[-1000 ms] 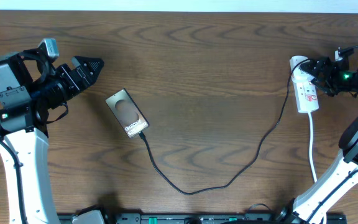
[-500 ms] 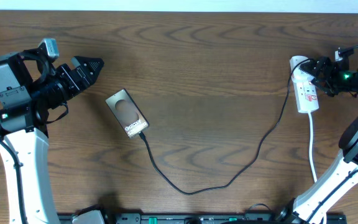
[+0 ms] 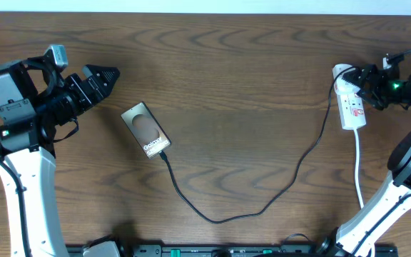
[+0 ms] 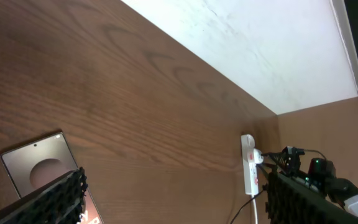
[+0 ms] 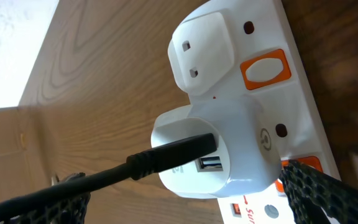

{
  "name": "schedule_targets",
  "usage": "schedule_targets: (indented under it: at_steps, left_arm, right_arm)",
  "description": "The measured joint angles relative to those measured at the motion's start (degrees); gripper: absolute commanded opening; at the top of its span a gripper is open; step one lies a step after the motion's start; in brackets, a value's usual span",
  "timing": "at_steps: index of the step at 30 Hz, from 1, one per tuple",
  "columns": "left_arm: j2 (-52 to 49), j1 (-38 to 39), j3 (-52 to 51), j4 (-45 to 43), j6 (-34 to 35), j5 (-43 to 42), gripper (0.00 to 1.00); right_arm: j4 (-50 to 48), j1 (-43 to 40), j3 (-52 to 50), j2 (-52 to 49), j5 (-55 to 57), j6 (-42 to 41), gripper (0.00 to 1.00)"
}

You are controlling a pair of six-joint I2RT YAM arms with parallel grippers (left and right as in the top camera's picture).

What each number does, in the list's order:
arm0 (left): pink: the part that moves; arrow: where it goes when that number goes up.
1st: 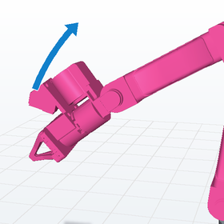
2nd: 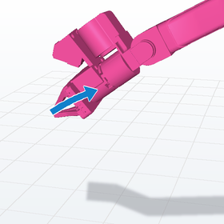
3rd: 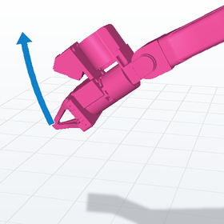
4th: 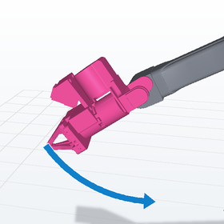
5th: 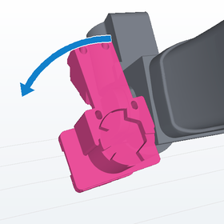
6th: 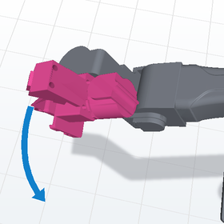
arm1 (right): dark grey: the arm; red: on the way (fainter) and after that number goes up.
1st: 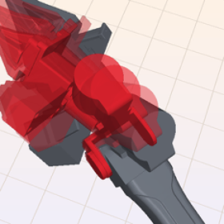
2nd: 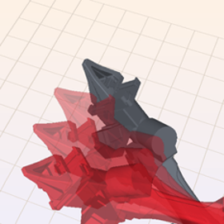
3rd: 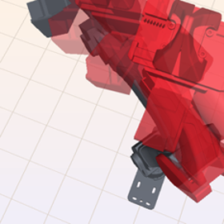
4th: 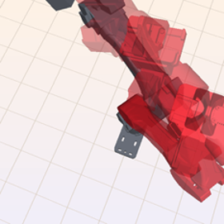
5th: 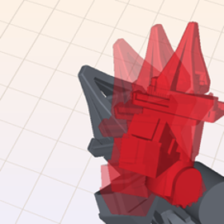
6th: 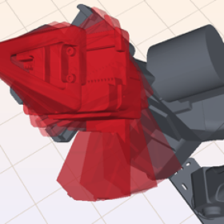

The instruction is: Plug charger to phone and switch on socket

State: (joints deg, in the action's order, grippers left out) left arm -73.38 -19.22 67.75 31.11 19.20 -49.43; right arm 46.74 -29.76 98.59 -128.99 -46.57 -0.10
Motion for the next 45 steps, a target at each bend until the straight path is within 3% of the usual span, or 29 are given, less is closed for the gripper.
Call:
schedule_targets:
  at_steps: [23,36,45]
  left_arm:
    - [0.0,0.0,0.0,0.0,0.0,0.0,0.90]
    - [0.0,0.0,0.0,0.1,0.0,0.0,0.90]
    - [0.0,0.0,0.0,0.1,0.0,0.0,0.89]
  right_arm:
    - [1.4,0.8,0.6,0.0,2.0,-2.6,0.99]
    - [8.3,-7.5,-0.1,0.0,9.0,-5.3,0.99]
    - [11.4,-7.6,-0.3,2.6,10.4,-3.8,0.99]
